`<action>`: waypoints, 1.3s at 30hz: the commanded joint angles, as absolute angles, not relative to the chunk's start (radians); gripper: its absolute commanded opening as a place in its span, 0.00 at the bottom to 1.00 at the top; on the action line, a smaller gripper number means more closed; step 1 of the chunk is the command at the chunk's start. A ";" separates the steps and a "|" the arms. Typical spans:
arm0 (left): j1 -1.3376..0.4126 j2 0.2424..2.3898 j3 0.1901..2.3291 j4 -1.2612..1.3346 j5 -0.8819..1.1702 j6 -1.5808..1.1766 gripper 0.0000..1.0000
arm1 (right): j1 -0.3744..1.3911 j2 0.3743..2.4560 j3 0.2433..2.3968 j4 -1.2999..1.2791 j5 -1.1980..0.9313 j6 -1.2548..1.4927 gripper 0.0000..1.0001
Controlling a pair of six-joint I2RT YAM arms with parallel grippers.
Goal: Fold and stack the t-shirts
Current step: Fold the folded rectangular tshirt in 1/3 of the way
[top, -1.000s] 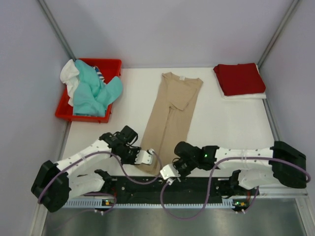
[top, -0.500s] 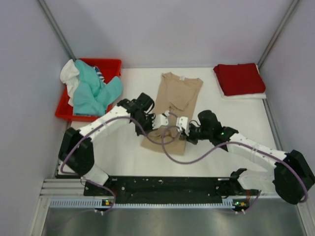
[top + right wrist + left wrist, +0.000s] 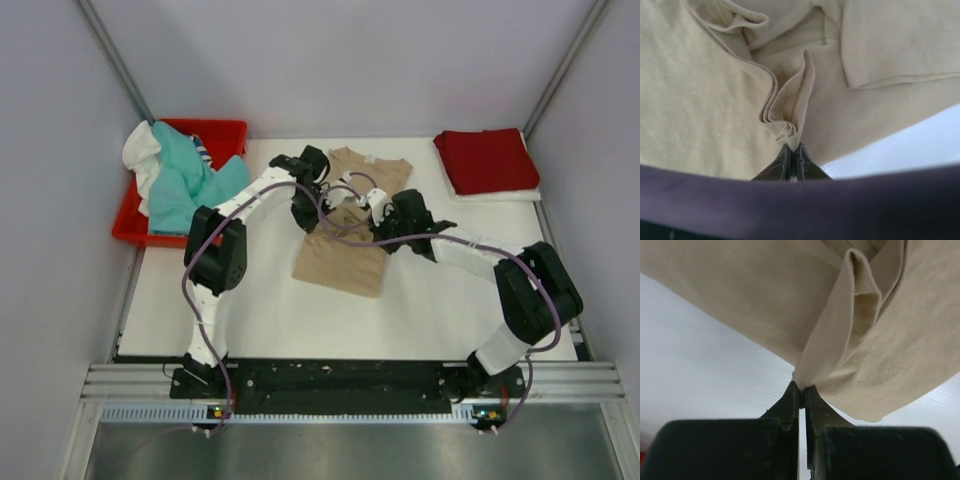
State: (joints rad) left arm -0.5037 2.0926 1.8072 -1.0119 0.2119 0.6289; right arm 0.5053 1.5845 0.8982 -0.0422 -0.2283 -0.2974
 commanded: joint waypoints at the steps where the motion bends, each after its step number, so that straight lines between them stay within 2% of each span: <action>1: -0.496 2.158 1.887 -1.019 0.183 0.604 0.00 | 0.479 1.643 1.012 -0.067 -0.146 -0.219 0.00; 9: -0.483 2.212 1.921 -0.989 0.204 0.609 0.02 | 0.460 1.746 1.112 -0.149 -0.103 -0.221 0.01; 11: -0.479 2.221 1.934 -0.976 0.215 0.612 0.23 | 0.456 1.776 1.146 -0.161 -0.052 -0.206 0.13; 13: -0.474 2.217 1.937 -0.924 0.198 0.604 0.30 | 0.439 1.807 1.184 -0.181 -0.005 -0.172 0.22; 15: -0.469 2.220 1.962 -0.849 0.132 0.586 0.34 | 0.401 1.830 1.221 -0.186 0.064 -0.115 0.34; 18: -0.440 2.244 2.072 -0.790 0.031 0.565 0.37 | 0.315 1.827 1.259 -0.183 0.034 -0.013 0.38; 21: -0.404 2.247 2.183 -0.866 0.064 0.555 0.36 | 0.267 1.741 1.244 -0.180 -0.058 0.006 0.41; 23: -0.397 2.176 2.122 -0.902 0.162 0.615 0.37 | 0.293 1.646 1.169 -0.166 -0.104 -0.130 0.44; 25: -0.402 2.055 1.943 -0.899 0.295 0.723 0.38 | 0.354 1.535 1.068 -0.141 -0.115 -0.271 0.48; 26: -0.406 1.987 1.857 -0.890 0.363 0.782 0.39 | 0.391 1.476 1.015 -0.130 -0.114 -0.349 0.51; 27: -0.411 1.929 1.756 -0.875 0.420 0.825 0.42 | 0.423 1.415 0.953 -0.117 -0.104 -0.406 0.63; 28: -0.416 1.867 1.673 -0.855 0.464 0.862 0.45 | 0.457 1.367 0.892 -0.101 -0.098 -0.458 0.81; 29: -0.420 1.817 1.587 -0.842 0.510 0.892 0.65 | 0.484 1.314 0.843 -0.092 -0.107 -0.501 0.88; 30: -0.431 1.781 1.521 -0.848 0.534 0.922 0.74 | 0.508 1.277 0.794 -0.098 -0.127 -0.535 0.88; 34: -0.465 1.671 1.326 -0.850 0.557 1.037 0.74 | 0.612 1.168 0.675 -0.169 -0.288 -0.675 0.86; 36: -0.479 1.648 1.249 -0.815 0.536 1.063 0.74 | 0.682 1.155 0.638 -0.187 -0.285 -0.747 0.82; 37: -0.483 1.638 1.205 -0.787 0.516 1.077 0.74 | 0.708 1.161 0.628 -0.184 -0.264 -0.762 0.77; 38: -0.491 1.635 1.174 -0.750 0.497 1.089 0.74 | 0.730 1.179 0.624 -0.181 -0.249 -0.771 0.61; 39: -0.494 1.632 1.155 -0.730 0.477 1.097 0.73 | 0.748 1.204 0.629 -0.172 -0.233 -0.769 0.54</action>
State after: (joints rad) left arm -0.4870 1.6634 1.2449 -0.8356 0.4820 0.9936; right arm 0.6678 1.1690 0.6411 -0.1707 -0.2150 -0.6437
